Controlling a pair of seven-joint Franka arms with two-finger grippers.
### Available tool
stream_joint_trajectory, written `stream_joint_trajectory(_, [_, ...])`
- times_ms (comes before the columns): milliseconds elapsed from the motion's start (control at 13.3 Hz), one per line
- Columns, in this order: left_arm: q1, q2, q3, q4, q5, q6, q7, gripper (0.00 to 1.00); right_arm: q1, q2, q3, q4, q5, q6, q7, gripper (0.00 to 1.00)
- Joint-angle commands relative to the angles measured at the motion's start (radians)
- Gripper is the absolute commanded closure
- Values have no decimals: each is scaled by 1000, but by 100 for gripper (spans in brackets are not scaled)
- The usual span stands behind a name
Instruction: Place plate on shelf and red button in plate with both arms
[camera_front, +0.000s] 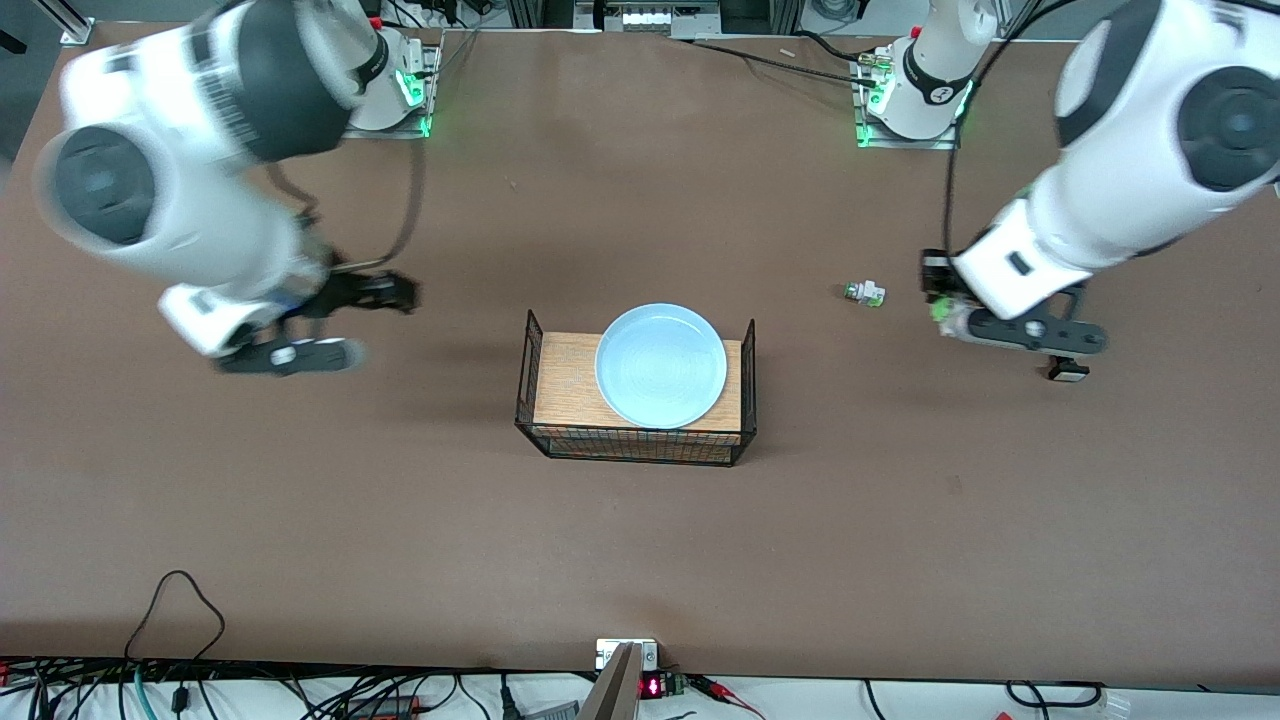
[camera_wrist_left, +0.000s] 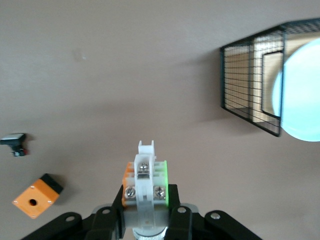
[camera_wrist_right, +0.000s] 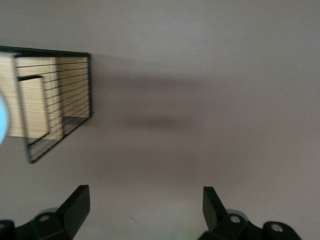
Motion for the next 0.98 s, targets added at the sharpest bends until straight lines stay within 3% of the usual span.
stream_joint_trajectory(0, [-83,62,2,65,-12,-3,-66,100,-76,-36,18,-8,-42,-36,-64,0])
stream_joint_trajectory(226, [-200,105,5,67,-6,56,-99,100,-125,-42,13,-7,-56,-80,-138,0])
stream_joint_trajectory(603, [-277,175,4,71,-17,229,-137,100,-130,-74,-8,-7,-76,-102,-148,0])
stream_joint_trajectory(905, [-329,310,8,199,-9,241,-215,100,-124,-77,-20,-5,-86,-125,-143,0])
